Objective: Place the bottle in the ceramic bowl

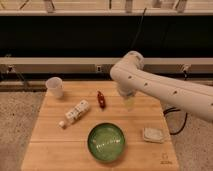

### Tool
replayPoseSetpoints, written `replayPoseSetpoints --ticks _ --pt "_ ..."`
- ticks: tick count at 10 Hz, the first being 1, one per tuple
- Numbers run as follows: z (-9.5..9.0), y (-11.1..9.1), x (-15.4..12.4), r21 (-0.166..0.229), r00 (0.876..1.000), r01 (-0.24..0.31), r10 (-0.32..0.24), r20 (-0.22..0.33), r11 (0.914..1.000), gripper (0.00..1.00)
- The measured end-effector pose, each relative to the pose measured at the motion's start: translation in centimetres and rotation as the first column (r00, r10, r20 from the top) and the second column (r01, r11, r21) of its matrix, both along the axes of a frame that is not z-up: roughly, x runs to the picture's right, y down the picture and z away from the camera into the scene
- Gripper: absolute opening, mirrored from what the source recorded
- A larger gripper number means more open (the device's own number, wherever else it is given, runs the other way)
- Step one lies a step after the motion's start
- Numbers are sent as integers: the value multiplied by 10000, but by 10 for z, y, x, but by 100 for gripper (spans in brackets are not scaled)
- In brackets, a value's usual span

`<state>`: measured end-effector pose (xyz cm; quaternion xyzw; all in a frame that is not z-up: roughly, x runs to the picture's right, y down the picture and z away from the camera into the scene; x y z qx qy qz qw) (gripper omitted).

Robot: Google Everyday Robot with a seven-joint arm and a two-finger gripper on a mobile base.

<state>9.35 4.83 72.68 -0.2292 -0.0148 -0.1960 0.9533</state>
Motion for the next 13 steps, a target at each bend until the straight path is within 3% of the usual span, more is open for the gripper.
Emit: replayPoseSetpoints --ticks 4,8,10,13 --pt "8 -4 -42 -25 9966 576 -573 595 9983 80" --pt "15 -3 -56 -127 9901 1086 -1071 904 9940 80" --pt "22 -3 -76 -166 9810 1509 -1477 1257 9884 80" --pt "29 -2 -82 -270 9707 1929 -1868 1512 9808 80"
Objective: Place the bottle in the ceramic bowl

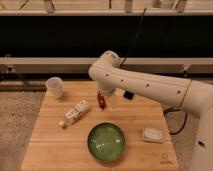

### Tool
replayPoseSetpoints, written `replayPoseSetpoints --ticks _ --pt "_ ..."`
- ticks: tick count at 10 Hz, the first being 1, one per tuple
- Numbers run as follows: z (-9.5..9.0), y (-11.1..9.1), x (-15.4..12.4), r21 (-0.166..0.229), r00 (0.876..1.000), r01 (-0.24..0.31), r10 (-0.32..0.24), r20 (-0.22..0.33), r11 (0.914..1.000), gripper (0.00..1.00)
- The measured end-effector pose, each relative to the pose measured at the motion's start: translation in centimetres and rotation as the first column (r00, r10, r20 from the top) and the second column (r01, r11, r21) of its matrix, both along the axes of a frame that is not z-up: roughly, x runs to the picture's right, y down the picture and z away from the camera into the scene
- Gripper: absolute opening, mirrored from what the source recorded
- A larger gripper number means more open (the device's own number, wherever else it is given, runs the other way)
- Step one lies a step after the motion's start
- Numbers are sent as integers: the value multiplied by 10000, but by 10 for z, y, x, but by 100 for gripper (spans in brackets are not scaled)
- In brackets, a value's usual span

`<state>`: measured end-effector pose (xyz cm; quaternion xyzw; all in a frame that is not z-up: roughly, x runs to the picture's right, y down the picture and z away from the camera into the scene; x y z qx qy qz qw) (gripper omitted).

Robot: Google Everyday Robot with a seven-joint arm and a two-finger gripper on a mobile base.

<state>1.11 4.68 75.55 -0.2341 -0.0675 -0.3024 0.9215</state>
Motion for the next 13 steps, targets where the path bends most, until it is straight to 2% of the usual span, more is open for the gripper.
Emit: replayPoseSetpoints --ticks 7,13 --pt "16 0 -22 -261 9967 697 -685 431 9972 80" --pt "34 12 -38 -545 9906 1185 -1143 746 9915 80"
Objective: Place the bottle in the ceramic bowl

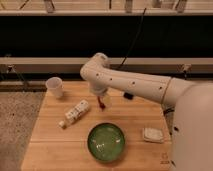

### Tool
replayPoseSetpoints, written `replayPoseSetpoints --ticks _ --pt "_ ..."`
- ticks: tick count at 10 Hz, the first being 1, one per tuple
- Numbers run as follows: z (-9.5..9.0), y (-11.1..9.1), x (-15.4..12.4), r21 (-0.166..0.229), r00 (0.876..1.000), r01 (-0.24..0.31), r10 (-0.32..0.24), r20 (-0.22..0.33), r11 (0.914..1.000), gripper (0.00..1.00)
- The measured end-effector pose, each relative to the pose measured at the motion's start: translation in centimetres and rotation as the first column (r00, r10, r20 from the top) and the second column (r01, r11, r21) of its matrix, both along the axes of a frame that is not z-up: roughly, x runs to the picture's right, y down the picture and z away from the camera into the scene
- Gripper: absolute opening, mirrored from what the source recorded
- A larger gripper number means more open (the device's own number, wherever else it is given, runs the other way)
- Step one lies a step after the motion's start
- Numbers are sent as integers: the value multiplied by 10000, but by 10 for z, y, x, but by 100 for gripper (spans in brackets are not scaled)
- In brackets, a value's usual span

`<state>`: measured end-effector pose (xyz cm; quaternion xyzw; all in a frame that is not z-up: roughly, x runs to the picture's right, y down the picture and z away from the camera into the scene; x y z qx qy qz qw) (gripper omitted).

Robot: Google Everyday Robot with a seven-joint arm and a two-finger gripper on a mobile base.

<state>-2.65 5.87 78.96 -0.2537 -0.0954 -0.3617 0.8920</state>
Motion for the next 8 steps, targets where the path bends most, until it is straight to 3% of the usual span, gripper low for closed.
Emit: replayPoseSetpoints --ticks 8 --pt "16 22 -25 -508 9956 796 -768 543 9955 80"
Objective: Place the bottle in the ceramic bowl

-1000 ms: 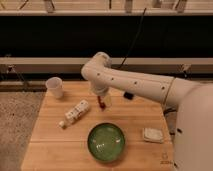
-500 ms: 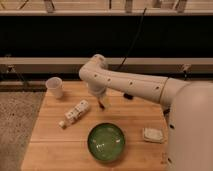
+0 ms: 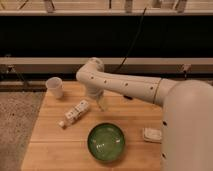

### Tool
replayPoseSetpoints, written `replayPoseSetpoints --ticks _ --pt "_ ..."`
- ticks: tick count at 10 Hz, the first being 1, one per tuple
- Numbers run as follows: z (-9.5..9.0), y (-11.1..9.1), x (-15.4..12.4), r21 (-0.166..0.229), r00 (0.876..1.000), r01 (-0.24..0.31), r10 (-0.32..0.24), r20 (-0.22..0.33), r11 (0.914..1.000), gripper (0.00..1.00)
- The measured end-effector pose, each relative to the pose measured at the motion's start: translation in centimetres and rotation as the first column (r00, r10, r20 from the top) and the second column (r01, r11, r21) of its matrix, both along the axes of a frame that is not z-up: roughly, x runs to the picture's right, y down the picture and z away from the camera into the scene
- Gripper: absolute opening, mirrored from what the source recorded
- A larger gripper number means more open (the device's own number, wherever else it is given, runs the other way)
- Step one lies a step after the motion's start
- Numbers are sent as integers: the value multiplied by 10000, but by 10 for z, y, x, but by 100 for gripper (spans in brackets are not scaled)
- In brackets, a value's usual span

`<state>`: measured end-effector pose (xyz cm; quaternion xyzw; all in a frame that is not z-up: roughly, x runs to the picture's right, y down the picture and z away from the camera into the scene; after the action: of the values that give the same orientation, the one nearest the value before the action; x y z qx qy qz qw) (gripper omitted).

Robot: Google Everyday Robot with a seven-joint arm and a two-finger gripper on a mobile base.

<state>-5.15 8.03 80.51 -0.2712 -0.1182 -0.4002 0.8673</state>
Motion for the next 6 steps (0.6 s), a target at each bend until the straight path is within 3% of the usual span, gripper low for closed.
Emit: replayPoseSetpoints --ticks 6 --pt "19 19 -34 -490 9968 675 -653 451 9965 80"
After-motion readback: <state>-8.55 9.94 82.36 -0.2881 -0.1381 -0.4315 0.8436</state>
